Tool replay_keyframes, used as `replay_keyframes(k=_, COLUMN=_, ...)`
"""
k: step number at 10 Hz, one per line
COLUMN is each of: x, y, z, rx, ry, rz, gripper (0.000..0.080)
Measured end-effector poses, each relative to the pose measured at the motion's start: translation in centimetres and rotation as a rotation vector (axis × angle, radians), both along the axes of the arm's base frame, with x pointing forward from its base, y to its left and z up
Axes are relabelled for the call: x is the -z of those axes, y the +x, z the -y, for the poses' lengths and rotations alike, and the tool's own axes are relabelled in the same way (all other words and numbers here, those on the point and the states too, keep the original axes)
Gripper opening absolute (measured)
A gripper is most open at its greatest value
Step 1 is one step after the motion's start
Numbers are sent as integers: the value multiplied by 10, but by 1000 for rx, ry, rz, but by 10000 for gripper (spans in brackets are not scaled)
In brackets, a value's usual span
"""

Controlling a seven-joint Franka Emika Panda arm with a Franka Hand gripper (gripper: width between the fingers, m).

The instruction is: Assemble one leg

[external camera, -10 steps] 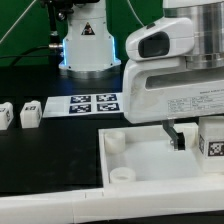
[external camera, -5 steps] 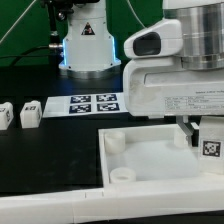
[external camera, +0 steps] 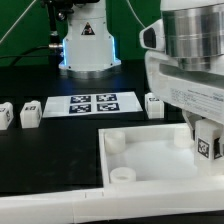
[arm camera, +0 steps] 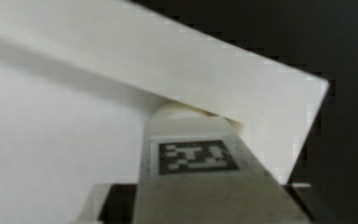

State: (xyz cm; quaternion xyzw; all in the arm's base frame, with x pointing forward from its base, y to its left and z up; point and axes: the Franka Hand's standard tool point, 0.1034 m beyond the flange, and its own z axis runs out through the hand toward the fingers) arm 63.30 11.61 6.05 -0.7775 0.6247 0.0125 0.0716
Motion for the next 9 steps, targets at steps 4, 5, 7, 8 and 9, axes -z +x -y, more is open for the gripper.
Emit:
replay_keyframes(k=4, x=0, y=0, z=-6, rx=496, ry=61, rz=-53, gripper=293)
replay_keyframes(k=5, x=1, y=-1, z=-6, rx=532, ry=62, rz=-57, gripper=293)
replay_keyframes(k=7, x=1, y=-1, z=-7, rx=539, ry=64, rz=-59, gripper=368)
replay_keyframes(k=8, x=1, y=-1, z=-7, rx=516, ry=62, rz=-55, gripper=368)
replay_keyframes(k=9, x=1, y=-2, z=-8, rx=426, ry=53, rz=-44, gripper=564)
